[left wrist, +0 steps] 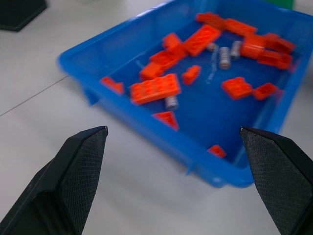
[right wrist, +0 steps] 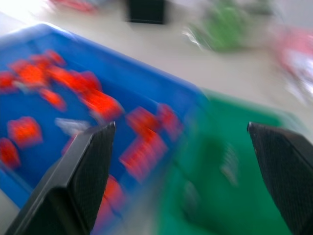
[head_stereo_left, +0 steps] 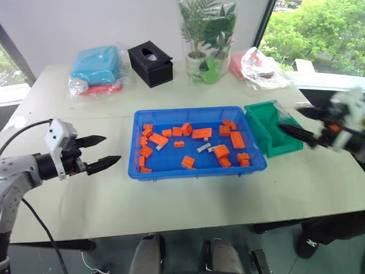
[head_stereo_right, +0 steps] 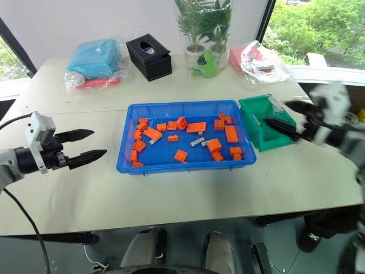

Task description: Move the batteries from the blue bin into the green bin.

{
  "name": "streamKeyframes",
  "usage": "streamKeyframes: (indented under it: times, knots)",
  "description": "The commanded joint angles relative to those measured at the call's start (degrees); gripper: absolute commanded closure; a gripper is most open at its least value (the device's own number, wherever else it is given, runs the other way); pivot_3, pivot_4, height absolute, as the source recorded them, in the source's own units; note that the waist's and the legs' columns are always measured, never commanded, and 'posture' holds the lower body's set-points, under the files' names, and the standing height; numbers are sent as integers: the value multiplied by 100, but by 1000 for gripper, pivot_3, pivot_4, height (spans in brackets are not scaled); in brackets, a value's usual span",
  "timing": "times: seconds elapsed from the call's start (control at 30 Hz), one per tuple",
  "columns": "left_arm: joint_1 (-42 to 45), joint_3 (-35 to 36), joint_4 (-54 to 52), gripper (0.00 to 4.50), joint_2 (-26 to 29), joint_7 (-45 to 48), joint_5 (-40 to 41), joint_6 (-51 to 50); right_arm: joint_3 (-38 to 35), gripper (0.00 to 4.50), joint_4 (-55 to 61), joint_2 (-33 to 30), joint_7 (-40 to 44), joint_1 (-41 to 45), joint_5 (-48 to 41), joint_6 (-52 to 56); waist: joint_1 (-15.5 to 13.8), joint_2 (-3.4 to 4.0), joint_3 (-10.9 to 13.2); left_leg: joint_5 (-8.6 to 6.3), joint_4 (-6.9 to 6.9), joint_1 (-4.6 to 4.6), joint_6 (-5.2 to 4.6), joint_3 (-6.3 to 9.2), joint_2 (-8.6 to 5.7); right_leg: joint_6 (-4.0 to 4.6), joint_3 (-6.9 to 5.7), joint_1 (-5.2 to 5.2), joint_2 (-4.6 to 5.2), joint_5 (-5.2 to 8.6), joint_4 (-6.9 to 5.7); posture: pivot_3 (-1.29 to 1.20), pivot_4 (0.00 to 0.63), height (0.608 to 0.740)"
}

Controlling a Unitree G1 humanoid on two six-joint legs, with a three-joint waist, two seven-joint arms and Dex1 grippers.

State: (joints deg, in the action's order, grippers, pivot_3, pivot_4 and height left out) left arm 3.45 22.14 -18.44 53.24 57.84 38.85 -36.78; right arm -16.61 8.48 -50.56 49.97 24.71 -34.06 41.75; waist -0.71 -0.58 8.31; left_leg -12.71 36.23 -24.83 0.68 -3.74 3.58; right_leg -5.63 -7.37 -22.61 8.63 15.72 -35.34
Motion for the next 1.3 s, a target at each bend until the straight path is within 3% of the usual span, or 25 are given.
streamKeyframes:
  times: [0.03, 0.17, 0.23, 0.37, 0.87, 1.27, 1.3]
  knots:
    - [8, 217, -368, 0, 231, 174, 243, -113, 996, 83, 104, 564, -339, 687, 107, 428, -1, -7, -3, 0, -1, 0, 1, -4, 3, 1, -4, -4, 0, -1, -2, 0, 150, 657]
    - [50, 316, -502, 0, 311, 97, 322, -194, 1997, 83, -114, 1549, -934, 1259, 646, 542, -3, -13, -6, 5, -6, -6, 3, -51, 4, 1, -7, -29, -2, -5, -24, 0, 150, 657]
    - [-51, 451, -639, 0, 306, 41, 385, -262, 2623, 83, -635, 2330, -1362, 1470, 1107, 404, 8, -28, -10, 11, -3, -9, 7, -63, 5, -11, -5, -45, 0, -11, -44, 0, 150, 657]
    - [-277, 561, -892, 0, 251, -45, 442, -319, 2943, 83, -1213, 3166, -1586, 1700, 1372, 346, 7, -34, -8, 24, 4, -11, 30, -72, 16, -8, -5, -67, -2, -13, -77, 0, 150, 657]
    - [-735, 751, -927, 0, 175, -195, 352, -119, 3312, 83, -2787, 4602, -1956, 2325, 2292, -356, 31, -44, -15, 18, 11, -14, 48, -79, 20, -1, -5, -78, -6, -13, -90, 0, 150, 657]
    - [-423, 585, -745, 0, 168, -268, 283, -68, 3347, 83, -3622, 5012, -1944, 2443, 2817, -961, 36, -47, -17, 18, 11, -14, 50, -81, 21, 1, -5, -81, -7, -12, -92, 0, 150, 657]
    - [-398, 576, -739, 0, 171, -276, 288, -74, 3320, 313, -3702, 5013, -1949, 2451, 2840, -1017, 42, -48, -17, 19, 10, -14, 50, -81, 21, 1, -5, -81, -7, -12, -92, 0, 150, 657]
